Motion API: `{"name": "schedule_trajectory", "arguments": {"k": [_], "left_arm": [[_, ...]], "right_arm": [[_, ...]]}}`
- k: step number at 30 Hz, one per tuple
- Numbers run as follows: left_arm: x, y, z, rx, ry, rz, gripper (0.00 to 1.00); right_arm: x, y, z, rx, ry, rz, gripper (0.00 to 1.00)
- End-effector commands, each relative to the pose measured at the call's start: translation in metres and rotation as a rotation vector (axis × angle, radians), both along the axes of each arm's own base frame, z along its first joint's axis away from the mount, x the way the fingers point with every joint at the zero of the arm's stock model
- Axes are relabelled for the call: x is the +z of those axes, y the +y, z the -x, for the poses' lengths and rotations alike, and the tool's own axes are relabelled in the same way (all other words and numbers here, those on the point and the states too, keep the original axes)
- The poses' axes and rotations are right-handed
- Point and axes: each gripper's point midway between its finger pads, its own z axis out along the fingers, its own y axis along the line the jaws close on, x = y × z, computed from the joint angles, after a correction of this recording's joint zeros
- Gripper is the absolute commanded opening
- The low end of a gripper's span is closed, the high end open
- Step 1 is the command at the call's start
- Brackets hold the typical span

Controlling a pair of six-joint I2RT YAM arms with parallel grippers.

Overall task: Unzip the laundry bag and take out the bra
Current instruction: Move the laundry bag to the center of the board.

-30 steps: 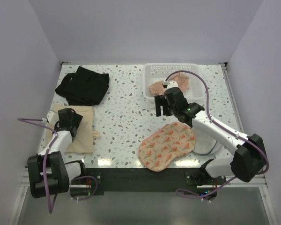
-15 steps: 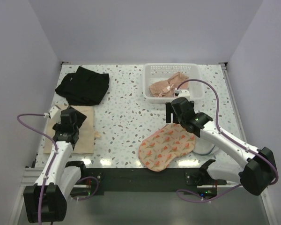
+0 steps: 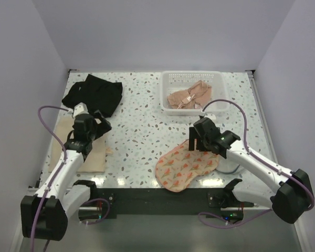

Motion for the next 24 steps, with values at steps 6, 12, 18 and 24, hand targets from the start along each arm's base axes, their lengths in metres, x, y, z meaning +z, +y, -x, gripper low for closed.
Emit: {"name": "schedule_trajectory", "arguments": {"k": [6, 12, 18, 24], "left_arm": [[0.012, -0.093, -0.024, -0.343, -0.066, -0.014, 0.91], [0.003, -0.122, -0.025, -0.431, -0.051, -0.03, 0.91], [0.0, -0.122, -0.023, -0.445, -0.036, -0.059, 0.91], [-0.003, -0.122, -0.013, -0.469, -0.023, -0.084, 0.91]], "right_arm": [[-0.042, 0.006, 0.03, -0.018, 0.128, -0.072, 0.83], [-0.071, 0.021, 0.03, 0.041, 0.205, -0.081, 0.82], [-0.089, 0.048, 0.012, 0.11, 0.232, -0.09, 0.81], [-0.085, 0.082, -0.027, 0.182, 0.175, -0.076, 0.81]]}}
